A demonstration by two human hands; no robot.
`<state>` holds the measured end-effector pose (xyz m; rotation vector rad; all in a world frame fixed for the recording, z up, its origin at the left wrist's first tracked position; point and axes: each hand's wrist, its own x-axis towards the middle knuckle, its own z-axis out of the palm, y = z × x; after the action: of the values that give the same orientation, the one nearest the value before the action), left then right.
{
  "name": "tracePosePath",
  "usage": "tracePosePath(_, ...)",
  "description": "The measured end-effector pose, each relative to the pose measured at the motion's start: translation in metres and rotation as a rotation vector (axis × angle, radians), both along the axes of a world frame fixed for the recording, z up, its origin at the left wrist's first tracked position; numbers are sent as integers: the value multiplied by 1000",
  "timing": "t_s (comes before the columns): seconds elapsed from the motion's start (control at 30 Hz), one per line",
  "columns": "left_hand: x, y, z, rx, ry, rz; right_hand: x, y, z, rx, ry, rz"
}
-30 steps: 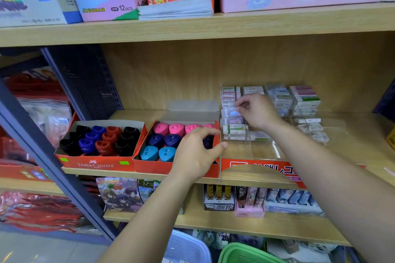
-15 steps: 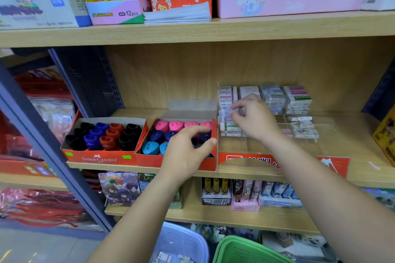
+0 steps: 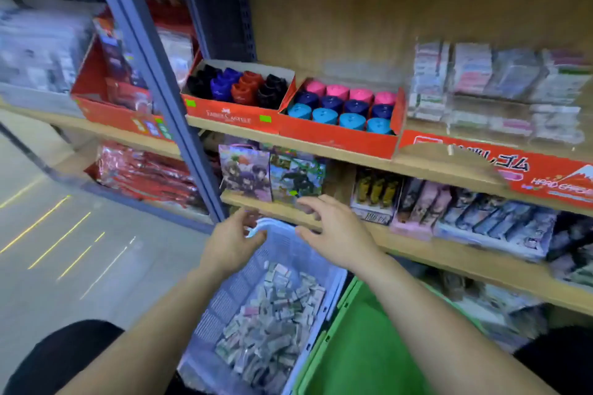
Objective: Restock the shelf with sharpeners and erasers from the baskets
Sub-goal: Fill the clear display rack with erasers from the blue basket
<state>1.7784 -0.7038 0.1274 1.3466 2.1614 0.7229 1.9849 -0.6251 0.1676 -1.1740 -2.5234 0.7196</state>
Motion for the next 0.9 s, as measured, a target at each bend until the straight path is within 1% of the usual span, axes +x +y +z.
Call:
tracePosePath(0.17,-12,-29,-103,-355,-113,19,-34,10,-114,-237,-266,69)
tracePosePath(0.33,-12,-46,-210,-535,-201,108,-79,39,-228,-369,-477,124)
tracePosePath(0.43,-13,-42,-264,-572,-278,202,-102,49,-281,-417,-558,139)
tracePosePath(0.5,-15,-36,-293,-561,-293,253,-116,54,-312,-506,-606,126)
tracePosePath(0.57,-15,-29,-319,-540,-308,283,-125,58,-341,-623,-647,83)
tracePosePath(0.67,-14,-20,-345,-499,-280,316,-126,56,-377,-705,-667,-4)
tracePosePath(0.73,-15,-15,-352,-495,-226,281,-122,51,-390,-682,-658,-55)
tracePosePath(0.8,-19,-11,-360,-513,-214,242,-120,49,-394,-677,-639,-69)
tracePosePath(0.9,-23,-8,-370,-537,-198,180,-119,48,-395,-806,-558,-88)
